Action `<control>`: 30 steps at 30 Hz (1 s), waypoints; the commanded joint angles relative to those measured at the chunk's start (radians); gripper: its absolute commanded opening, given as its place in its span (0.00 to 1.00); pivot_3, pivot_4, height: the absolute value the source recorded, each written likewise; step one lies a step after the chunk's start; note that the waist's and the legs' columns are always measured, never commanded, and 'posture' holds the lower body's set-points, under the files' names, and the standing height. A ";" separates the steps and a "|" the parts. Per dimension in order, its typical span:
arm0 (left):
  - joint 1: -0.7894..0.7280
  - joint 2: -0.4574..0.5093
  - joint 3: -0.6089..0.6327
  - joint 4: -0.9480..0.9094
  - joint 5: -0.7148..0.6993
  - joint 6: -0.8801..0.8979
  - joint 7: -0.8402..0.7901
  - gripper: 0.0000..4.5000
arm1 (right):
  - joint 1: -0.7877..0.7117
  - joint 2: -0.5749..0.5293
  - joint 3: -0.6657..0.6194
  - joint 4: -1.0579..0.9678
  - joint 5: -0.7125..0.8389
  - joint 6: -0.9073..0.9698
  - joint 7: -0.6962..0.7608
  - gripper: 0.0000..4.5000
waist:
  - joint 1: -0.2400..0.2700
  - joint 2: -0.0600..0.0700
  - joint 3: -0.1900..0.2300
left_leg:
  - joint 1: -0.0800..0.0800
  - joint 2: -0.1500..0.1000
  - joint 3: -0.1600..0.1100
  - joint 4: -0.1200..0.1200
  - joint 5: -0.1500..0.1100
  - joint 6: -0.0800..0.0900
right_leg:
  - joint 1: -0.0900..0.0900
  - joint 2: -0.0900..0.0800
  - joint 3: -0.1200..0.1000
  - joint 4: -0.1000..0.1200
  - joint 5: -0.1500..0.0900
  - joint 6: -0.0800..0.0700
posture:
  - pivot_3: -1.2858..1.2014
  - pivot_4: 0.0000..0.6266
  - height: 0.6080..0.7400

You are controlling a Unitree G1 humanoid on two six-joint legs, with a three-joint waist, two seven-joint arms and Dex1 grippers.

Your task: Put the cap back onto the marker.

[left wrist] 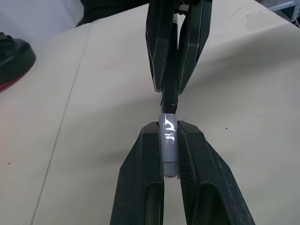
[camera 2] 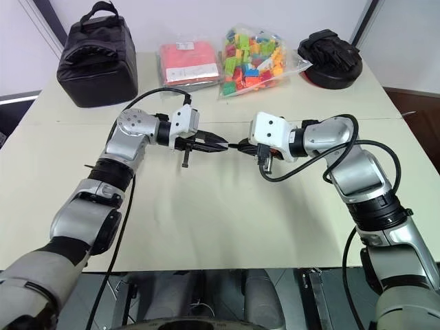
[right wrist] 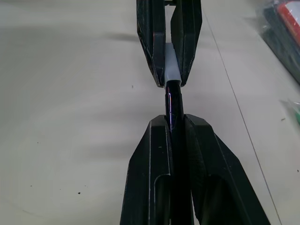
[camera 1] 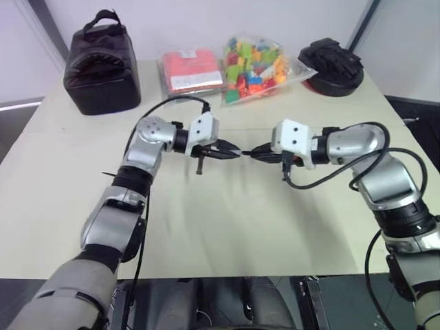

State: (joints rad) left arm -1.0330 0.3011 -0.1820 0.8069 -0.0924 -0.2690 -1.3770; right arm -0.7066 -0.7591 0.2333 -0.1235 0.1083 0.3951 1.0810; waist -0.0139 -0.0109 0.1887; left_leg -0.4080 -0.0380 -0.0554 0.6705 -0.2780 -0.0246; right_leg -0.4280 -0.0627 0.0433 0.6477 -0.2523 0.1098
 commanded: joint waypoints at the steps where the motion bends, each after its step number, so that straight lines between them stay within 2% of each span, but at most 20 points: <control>1: -0.035 -0.019 -0.009 0.020 0.027 -0.043 0.035 0.01 | -0.009 0.010 -0.024 -0.046 0.011 -0.010 -0.005 0.00 | 0.000 0.000 0.000 | 0.000 0.000 0.000 0.000 0.000 0.000 | 0.000 0.000 0.000 0.000 0.000 0.000 | 0.52 0.24 1.00; 17: -0.061 -0.129 0.033 0.010 -0.027 -0.095 0.016 0.01 | -0.016 0.019 -0.029 -0.033 -0.008 -0.016 -0.016 0.00 | 0.000 0.000 0.000 | 0.000 0.000 0.000 0.000 0.000 0.000 | 0.000 0.000 0.000 0.000 0.000 0.000 | 0.52 0.24 1.00; 30: -0.047 -0.202 -0.064 0.033 0.086 -0.167 -0.014 0.01 | -0.032 0.036 -0.035 -0.031 -0.020 -0.018 -0.002 0.00 | 0.000 0.000 0.000 | 0.000 -0.001 0.000 0.001 0.000 0.000 | 0.000 0.000 0.000 0.001 0.000 0.000 | 0.52 0.24 1.00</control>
State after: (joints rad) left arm -1.0549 0.2161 -0.1606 0.8816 -0.0011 -0.3927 -1.3504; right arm -0.6981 -0.7652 0.2089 -0.1123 0.0690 0.4022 1.1125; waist -0.0138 -0.0109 0.1887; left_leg -0.4081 -0.0387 -0.0552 0.6713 -0.2781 -0.0246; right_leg -0.4279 -0.0626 0.0433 0.6483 -0.2523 0.1098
